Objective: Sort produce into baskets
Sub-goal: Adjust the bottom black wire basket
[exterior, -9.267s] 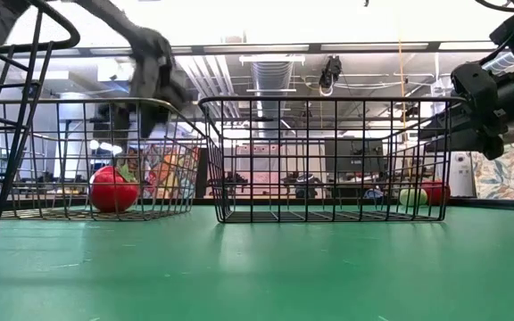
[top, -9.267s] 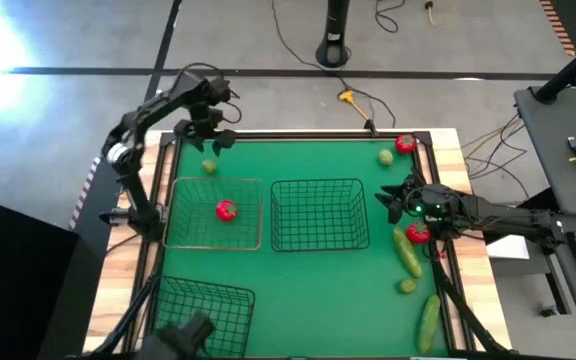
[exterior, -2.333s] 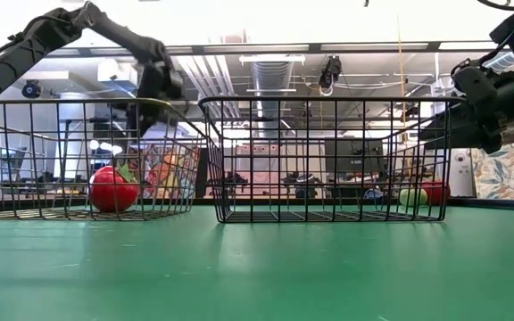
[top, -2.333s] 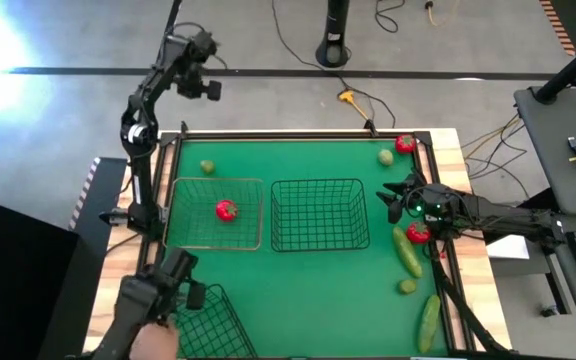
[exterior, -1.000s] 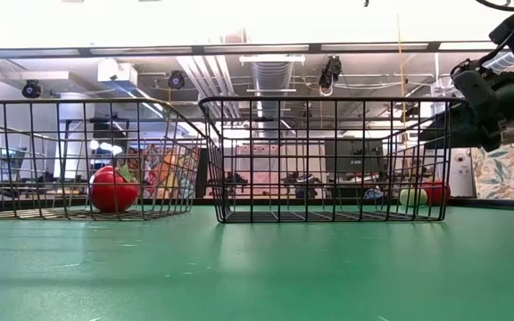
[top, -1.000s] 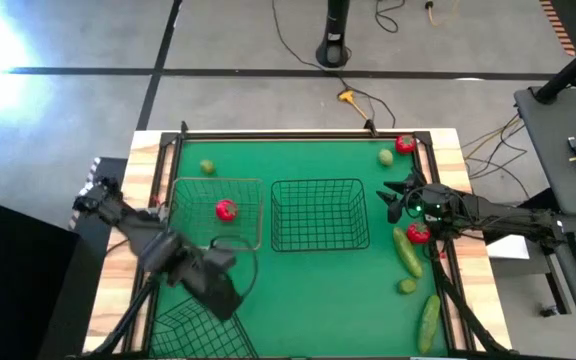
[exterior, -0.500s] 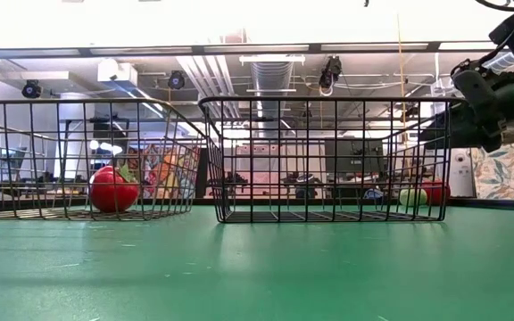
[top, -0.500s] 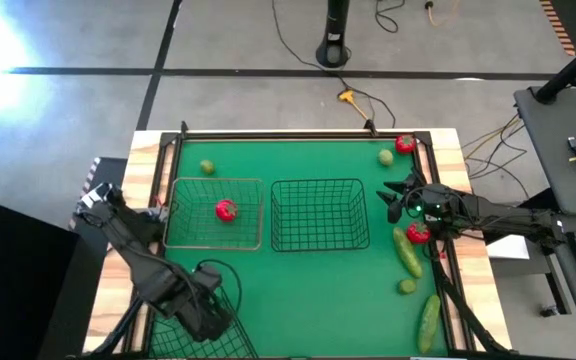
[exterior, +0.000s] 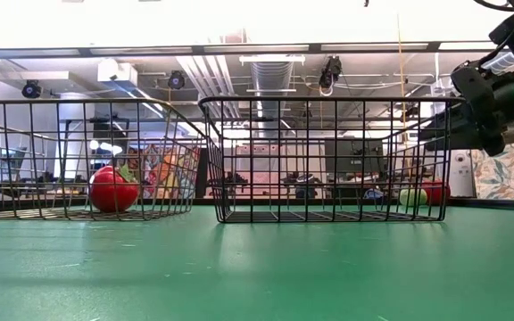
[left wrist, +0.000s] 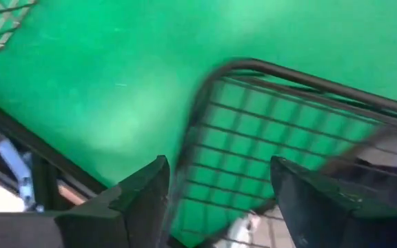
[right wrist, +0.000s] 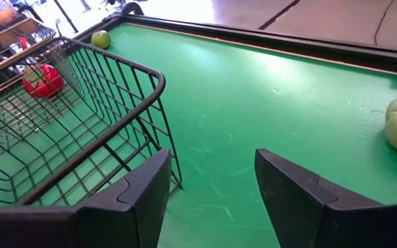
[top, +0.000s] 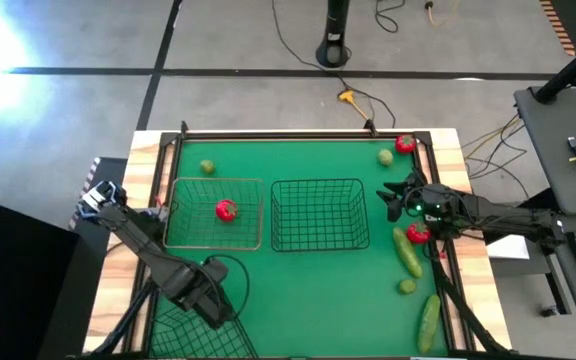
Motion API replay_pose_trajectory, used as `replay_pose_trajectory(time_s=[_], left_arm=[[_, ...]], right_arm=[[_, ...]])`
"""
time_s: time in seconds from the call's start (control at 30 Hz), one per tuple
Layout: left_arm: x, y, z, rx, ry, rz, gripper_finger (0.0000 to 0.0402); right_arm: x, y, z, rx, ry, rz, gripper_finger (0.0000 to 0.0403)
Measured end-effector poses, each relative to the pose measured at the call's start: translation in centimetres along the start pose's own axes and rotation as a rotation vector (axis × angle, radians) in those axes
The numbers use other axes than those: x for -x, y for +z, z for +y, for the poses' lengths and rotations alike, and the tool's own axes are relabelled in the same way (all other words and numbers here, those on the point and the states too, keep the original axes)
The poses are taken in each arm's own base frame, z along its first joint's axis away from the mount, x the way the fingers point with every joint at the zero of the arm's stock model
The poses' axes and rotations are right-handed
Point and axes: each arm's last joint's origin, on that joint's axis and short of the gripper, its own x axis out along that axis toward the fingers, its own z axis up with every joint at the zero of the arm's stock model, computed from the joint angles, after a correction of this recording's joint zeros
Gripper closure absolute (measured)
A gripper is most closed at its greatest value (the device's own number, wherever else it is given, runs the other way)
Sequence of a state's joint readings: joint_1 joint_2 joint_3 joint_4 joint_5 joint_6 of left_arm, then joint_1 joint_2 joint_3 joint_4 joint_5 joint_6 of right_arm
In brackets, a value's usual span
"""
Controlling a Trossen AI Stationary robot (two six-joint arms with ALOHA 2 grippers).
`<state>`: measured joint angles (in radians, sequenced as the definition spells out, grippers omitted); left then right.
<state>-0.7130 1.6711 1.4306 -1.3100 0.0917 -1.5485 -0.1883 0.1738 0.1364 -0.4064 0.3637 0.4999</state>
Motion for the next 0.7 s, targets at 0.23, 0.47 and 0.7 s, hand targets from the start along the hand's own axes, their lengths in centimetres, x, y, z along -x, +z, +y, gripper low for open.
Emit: replay_pose_trajectory(time_s=[0.23,0.47,0.7], left_arm=[[-3.1,1.7,2.0,0.08,0.125,0.053,0.0171],[-3.3,4.7,3.6,0.207,0.09,-0.03,0.0171],[-2.4,6.1,6.7,0.34,0.09,-0.08,0.0171]], right_arm=[[0.0,0.0,0.0,-0.014,0.003,0.002,0.0199],[0.0,0.0,0.0,-0.017,0.005,0.003,0.0199],[0.0,-0.2,0.1,-0.025,0.047,0.033,0.0199]])
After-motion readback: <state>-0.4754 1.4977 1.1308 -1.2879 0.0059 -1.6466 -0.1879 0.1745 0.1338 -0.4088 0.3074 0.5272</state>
